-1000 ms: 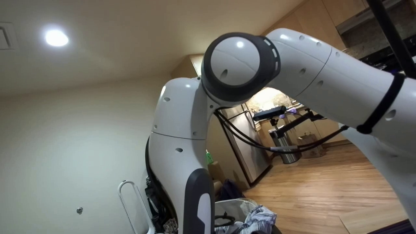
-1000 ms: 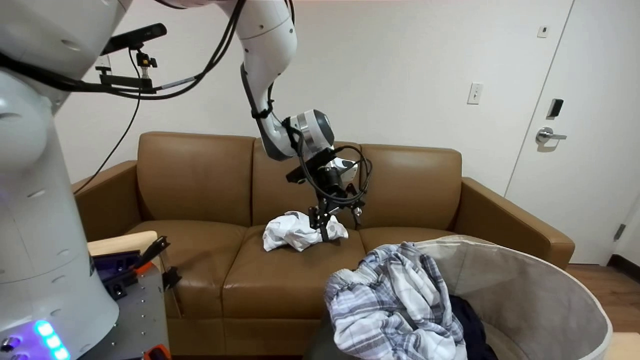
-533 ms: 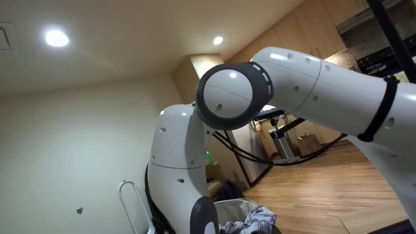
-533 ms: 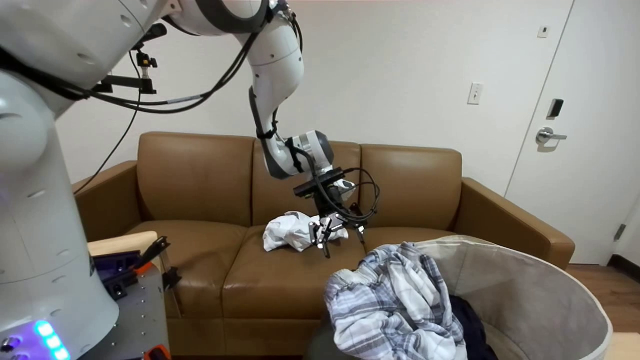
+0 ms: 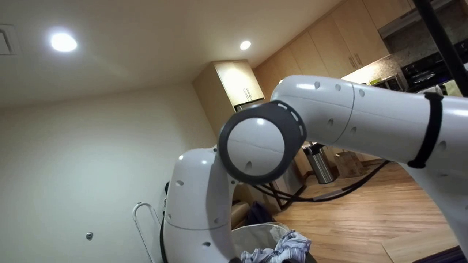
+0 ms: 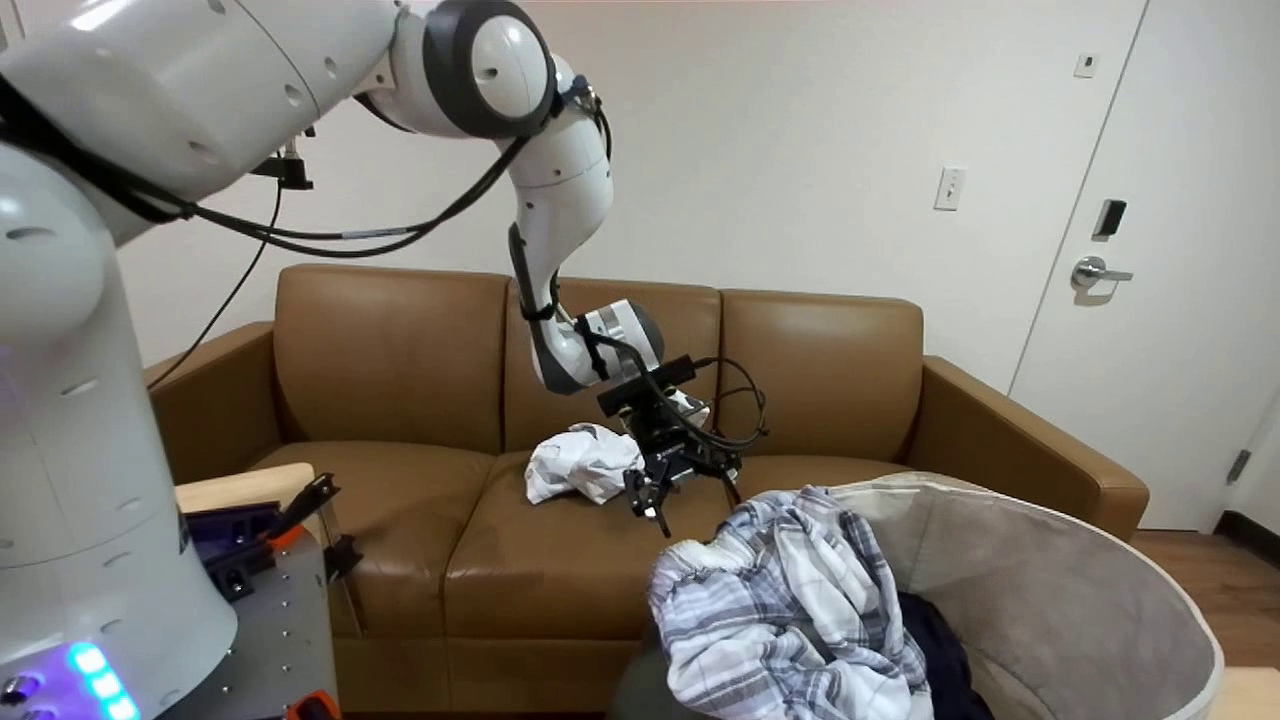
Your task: Pick up one cloth from the couch and put it in the bag
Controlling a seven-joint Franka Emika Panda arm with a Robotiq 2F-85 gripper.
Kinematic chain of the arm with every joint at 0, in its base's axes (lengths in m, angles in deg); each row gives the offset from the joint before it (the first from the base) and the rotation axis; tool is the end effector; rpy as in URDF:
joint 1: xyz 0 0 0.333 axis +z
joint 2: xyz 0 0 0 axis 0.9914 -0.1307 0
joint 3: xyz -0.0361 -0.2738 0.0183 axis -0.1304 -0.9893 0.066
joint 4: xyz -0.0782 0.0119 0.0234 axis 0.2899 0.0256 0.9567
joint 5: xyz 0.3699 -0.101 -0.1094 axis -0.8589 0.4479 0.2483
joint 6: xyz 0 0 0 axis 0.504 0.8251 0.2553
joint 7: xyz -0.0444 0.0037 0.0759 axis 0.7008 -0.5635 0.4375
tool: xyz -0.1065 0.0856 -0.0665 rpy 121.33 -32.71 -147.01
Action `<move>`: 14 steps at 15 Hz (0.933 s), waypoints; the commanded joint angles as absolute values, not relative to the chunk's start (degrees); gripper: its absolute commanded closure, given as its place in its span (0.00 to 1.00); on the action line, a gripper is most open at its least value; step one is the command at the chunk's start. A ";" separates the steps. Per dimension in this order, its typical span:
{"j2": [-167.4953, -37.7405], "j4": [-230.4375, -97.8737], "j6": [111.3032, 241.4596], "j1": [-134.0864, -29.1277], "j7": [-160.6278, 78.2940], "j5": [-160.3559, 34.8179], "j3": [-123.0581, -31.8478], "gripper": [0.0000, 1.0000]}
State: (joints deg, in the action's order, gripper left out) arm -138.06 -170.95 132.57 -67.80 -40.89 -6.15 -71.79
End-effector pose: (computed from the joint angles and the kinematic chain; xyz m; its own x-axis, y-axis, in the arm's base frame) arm 0.5201 0.0192 0.0186 0.5259 0.1412 -0.8387 0.8294 -0.3037 0.4689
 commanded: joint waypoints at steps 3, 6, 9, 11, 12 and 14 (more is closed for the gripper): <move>-149.93 -158.12 122.44 -67.43 -33.93 1.96 -73.99 0.00; -154.14 -153.74 122.01 -68.22 -33.43 5.09 -74.26 0.00; -156.80 -151.24 122.60 -68.85 -31.23 5.57 -74.00 0.27; -157.88 -149.90 122.54 -68.97 -30.37 5.27 -73.90 0.41; -158.04 -149.60 122.98 -69.11 -29.90 5.16 -73.74 0.47; -157.99 -149.33 123.79 -69.38 -29.08 4.93 -73.41 0.61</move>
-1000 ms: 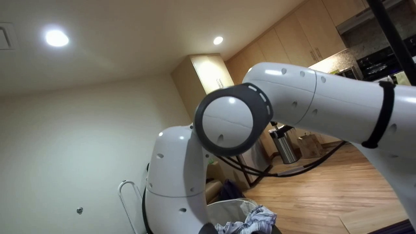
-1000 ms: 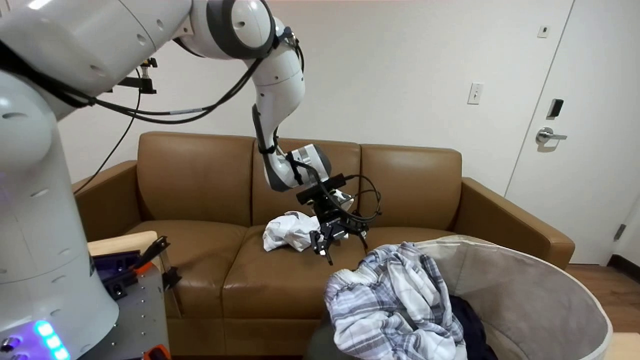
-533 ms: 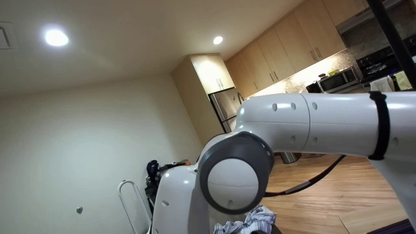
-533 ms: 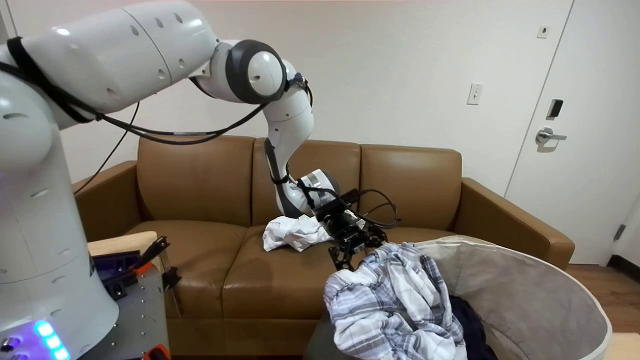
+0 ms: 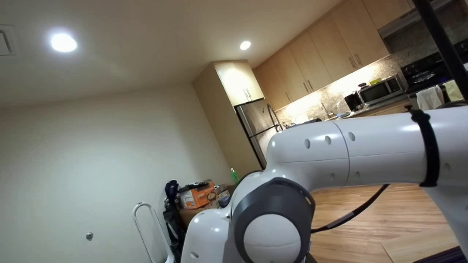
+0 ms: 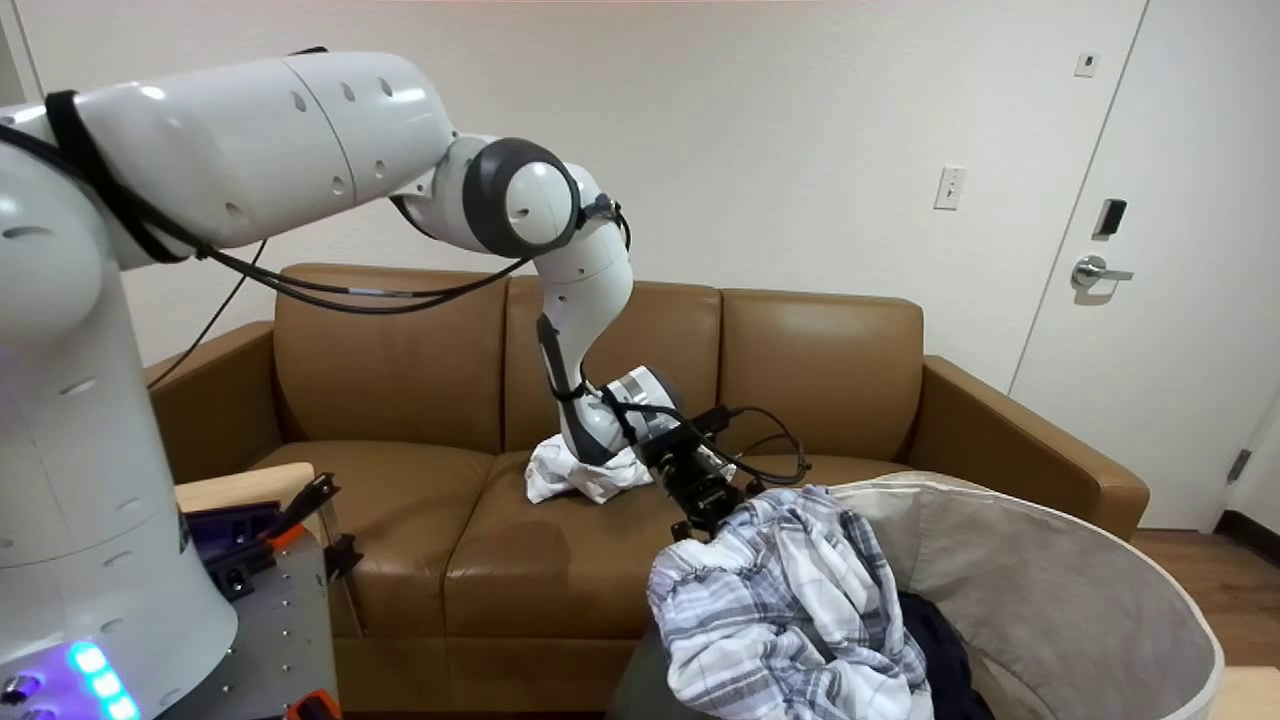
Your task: Pick up one cloth from the couch and put it in the bag
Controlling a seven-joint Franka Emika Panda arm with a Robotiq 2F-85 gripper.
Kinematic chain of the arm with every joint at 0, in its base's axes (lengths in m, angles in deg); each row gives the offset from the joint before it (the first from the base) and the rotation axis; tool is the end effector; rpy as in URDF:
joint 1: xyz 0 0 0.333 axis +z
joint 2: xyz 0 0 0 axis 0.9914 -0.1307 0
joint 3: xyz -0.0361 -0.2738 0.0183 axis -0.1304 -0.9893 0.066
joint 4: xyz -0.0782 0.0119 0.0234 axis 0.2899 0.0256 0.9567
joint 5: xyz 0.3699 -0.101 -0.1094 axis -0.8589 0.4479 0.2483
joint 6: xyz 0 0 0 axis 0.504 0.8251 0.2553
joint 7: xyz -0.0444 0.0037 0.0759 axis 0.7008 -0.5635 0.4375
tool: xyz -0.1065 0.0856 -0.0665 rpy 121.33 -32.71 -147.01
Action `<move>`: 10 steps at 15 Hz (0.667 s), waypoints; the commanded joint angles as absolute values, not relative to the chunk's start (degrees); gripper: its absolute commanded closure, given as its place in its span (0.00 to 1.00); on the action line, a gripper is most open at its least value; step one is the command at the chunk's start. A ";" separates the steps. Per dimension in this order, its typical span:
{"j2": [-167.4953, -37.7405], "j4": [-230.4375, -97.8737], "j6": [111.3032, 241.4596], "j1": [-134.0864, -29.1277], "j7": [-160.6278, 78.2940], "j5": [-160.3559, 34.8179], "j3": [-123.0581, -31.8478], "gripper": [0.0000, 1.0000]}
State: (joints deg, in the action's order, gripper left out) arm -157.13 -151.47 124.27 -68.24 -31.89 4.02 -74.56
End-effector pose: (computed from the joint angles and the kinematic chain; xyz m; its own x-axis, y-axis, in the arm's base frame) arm 0.5576 -0.0254 -0.0380 0.3926 -0.0163 -0.9196 0.9106 -0.1337 0.3911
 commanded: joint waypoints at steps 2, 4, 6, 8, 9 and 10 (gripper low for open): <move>-156.96 -150.04 125.03 -69.88 -27.43 4.76 -72.74 0.74; -155.63 -150.92 126.64 -70.45 -25.64 4.63 -71.97 0.87; -153.62 -152.13 128.29 -71.64 -23.84 3.79 -71.05 0.93; -150.82 -153.68 130.35 -73.51 -23.52 2.47 -70.12 0.96; -148.41 -155.25 132.15 -75.02 -23.56 1.30 -69.46 0.97; -146.73 -156.15 133.15 -76.10 -24.16 0.12 -69.15 0.94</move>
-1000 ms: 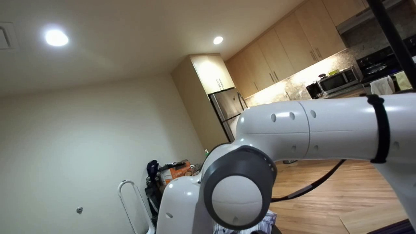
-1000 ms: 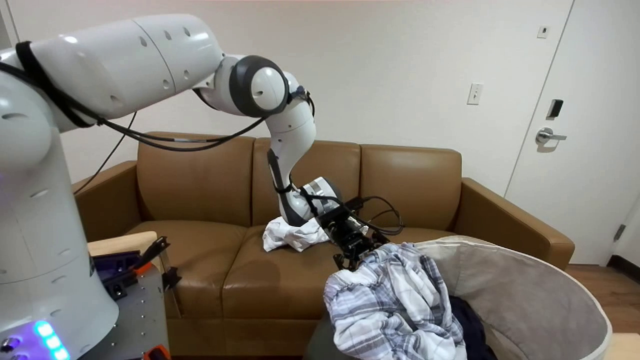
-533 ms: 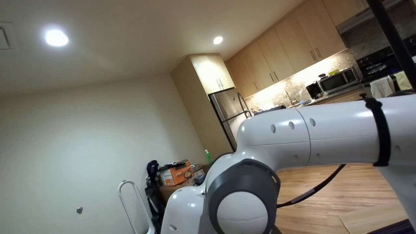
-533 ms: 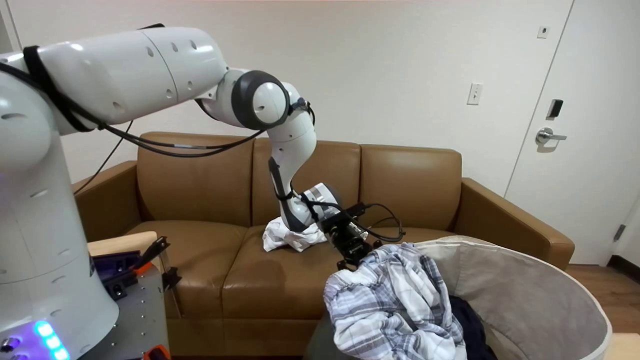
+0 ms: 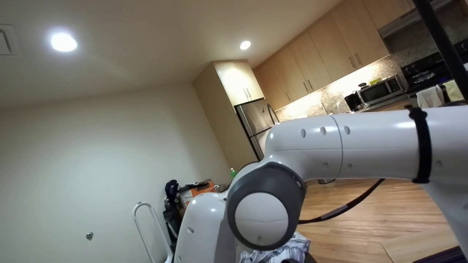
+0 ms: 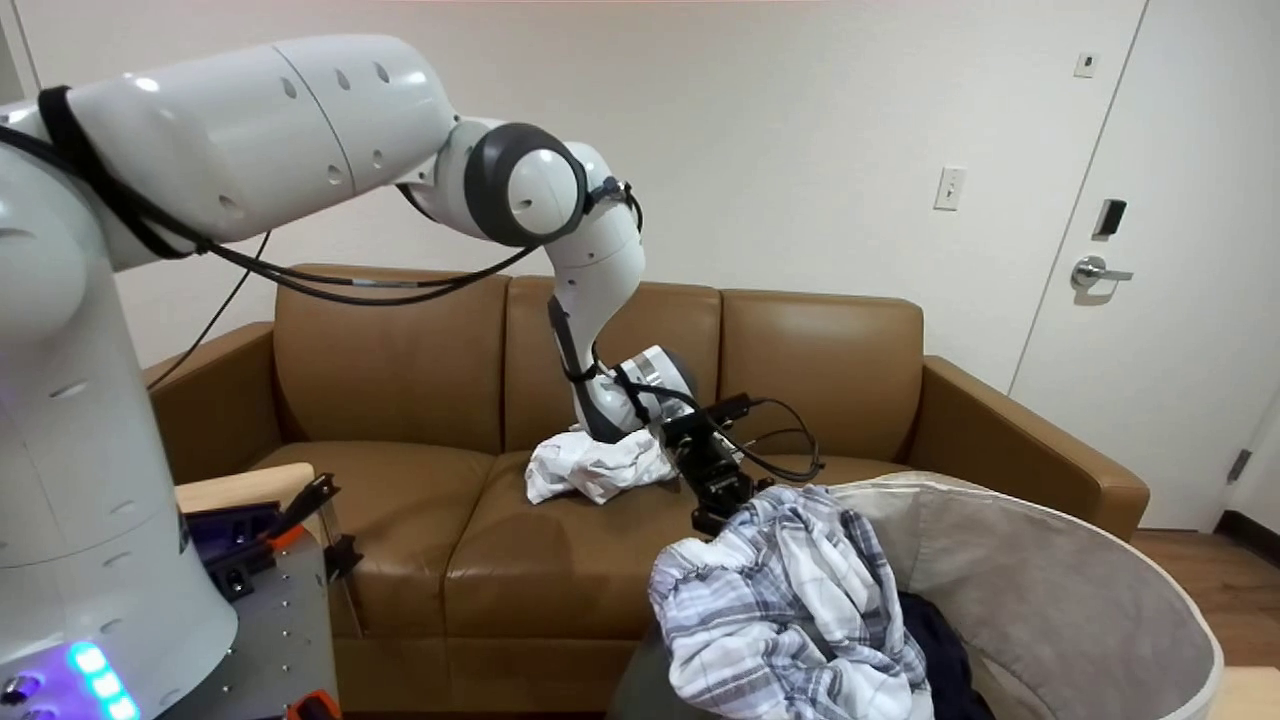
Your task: Pick up one cloth from the couch and put it in the bag
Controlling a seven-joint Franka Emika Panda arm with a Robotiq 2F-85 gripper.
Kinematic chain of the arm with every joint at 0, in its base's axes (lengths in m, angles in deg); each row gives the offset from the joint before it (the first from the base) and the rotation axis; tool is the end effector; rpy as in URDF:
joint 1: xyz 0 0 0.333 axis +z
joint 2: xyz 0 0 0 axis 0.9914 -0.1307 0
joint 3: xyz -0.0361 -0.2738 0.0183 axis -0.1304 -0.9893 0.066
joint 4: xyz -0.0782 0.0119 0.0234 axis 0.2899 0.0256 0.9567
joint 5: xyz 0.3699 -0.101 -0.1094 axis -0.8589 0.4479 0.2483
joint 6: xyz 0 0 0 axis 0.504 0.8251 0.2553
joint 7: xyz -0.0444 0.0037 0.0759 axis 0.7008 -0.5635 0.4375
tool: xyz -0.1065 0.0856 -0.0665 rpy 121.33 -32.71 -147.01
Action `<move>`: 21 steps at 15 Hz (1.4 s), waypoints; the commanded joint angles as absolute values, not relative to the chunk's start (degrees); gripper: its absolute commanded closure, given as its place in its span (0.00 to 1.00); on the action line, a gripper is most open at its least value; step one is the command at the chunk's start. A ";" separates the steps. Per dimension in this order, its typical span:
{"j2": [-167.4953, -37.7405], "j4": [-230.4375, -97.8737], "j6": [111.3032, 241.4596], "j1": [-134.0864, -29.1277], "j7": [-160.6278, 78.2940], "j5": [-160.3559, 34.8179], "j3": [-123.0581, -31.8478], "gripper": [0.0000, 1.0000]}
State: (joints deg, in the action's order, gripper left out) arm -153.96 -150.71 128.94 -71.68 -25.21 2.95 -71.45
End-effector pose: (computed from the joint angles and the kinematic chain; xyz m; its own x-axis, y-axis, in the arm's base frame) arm 0.5819 -0.0172 -0.0226 0.3492 0.1298 -0.9280 0.9267 -0.1947 0.3215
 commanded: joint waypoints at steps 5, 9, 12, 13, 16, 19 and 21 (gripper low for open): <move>-132.63 -165.75 139.92 -82.01 -26.26 -7.56 -68.55 0.94; -120.32 -175.03 148.86 -85.74 -26.24 -13.12 -68.74 0.94; -110.42 -182.41 155.23 -87.28 -27.54 -17.30 -69.88 0.94; -107.16 -184.52 156.24 -87.67 -27.96 -19.18 -70.49 0.94; -98.56 -188.60 157.43 -89.04 -27.48 -24.72 -73.17 0.93; -91.24 -190.42 156.66 -91.07 -25.28 -30.94 -76.95 0.93; -87.00 -190.62 155.99 -92.50 -24.73 -34.29 -79.93 0.93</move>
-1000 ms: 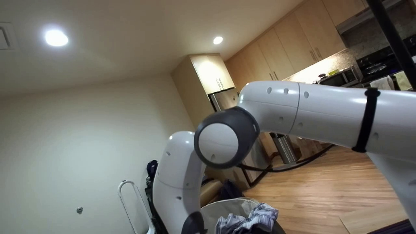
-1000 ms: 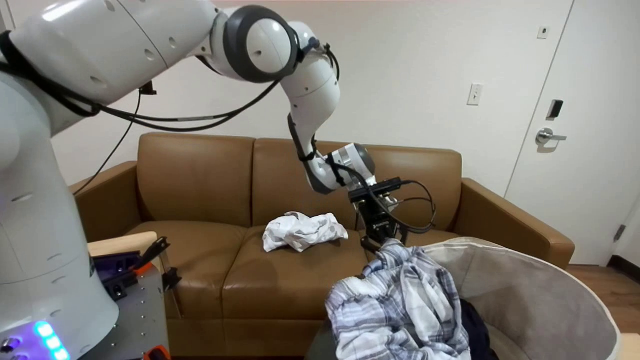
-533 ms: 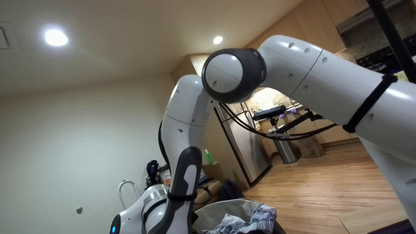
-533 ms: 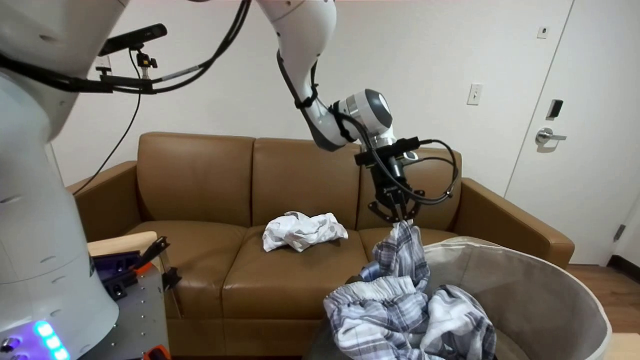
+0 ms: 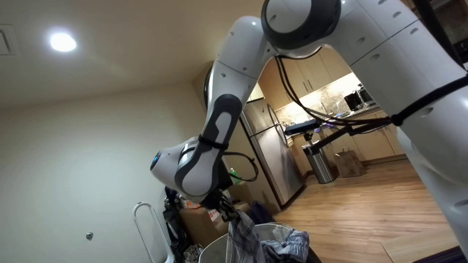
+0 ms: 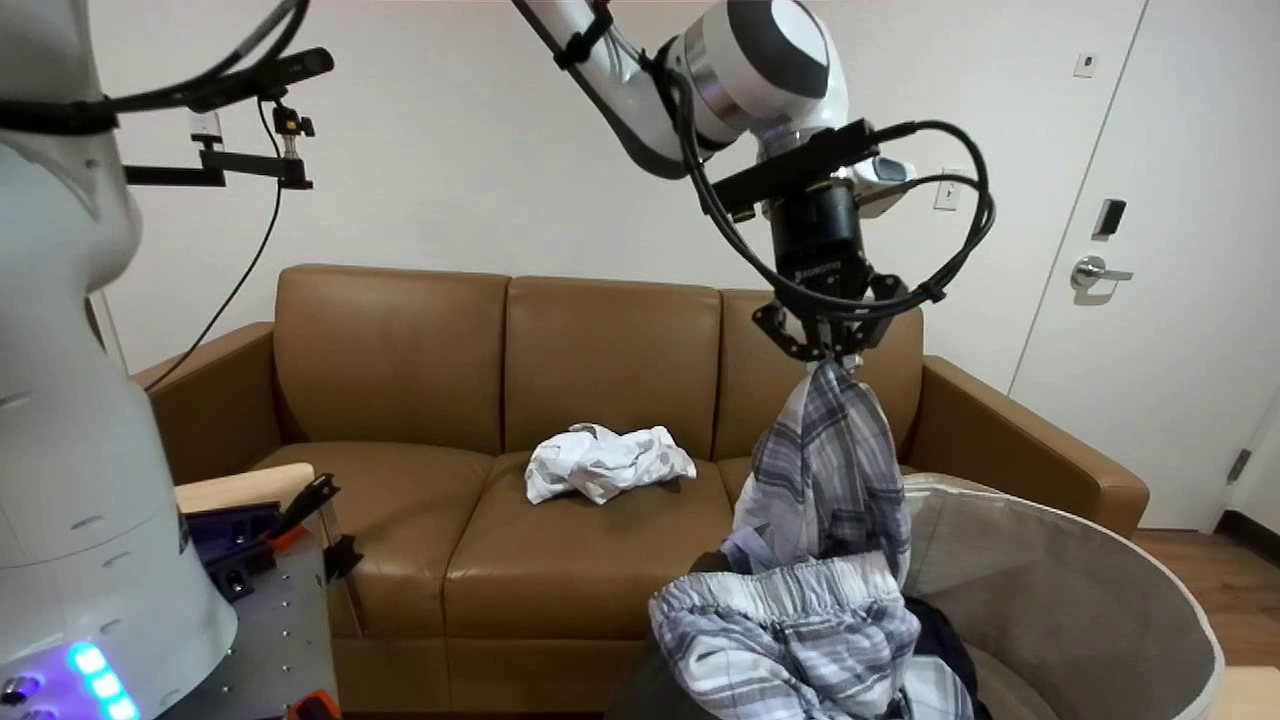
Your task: Pick up one cloth from the couch and put it in the bag
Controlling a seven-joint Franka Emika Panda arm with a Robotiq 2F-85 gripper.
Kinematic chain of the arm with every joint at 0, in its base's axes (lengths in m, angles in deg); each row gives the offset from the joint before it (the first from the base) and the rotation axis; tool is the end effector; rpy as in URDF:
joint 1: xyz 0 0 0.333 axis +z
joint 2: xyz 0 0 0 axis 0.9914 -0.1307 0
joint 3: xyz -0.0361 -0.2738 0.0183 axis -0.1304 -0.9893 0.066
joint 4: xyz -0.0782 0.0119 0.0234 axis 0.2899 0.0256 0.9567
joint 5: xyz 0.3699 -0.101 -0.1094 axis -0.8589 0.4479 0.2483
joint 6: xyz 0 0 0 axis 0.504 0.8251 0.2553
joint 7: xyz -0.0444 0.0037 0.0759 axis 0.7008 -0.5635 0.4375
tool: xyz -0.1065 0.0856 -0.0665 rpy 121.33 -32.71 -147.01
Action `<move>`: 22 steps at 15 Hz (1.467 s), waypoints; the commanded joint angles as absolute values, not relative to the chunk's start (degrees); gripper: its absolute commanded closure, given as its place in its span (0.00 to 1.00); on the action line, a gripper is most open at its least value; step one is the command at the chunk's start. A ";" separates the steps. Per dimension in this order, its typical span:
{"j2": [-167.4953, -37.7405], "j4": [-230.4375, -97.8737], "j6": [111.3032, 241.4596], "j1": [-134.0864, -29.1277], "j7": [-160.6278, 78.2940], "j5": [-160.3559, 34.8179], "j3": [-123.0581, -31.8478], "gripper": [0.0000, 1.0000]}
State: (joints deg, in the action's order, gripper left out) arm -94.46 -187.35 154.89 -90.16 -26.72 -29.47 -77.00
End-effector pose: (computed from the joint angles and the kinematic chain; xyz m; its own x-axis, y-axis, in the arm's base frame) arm 0.5377 -0.1696 0.2975 0.9235 0.1887 -0.3340 0.3314 -0.8309 0.4470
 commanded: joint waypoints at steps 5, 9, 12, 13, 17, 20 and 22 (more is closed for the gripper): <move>-87.18 -183.50 159.52 -96.21 -24.59 -43.11 -86.84 0.94; -97.11 -181.31 171.36 -95.87 -13.26 -58.66 -86.46 0.94; -104.49 -181.45 173.78 -96.34 -6.26 -66.30 -82.11 0.94; -107.78 -180.53 173.42 -96.70 -4.42 -67.85 -80.44 0.94; -121.56 -174.83 169.05 -99.21 1.07 -70.56 -75.43 0.95; -129.35 -169.92 162.75 -101.74 4.15 -70.51 -73.35 0.95; -132.93 -166.99 157.40 -103.42 5.57 -70.40 -73.24 0.95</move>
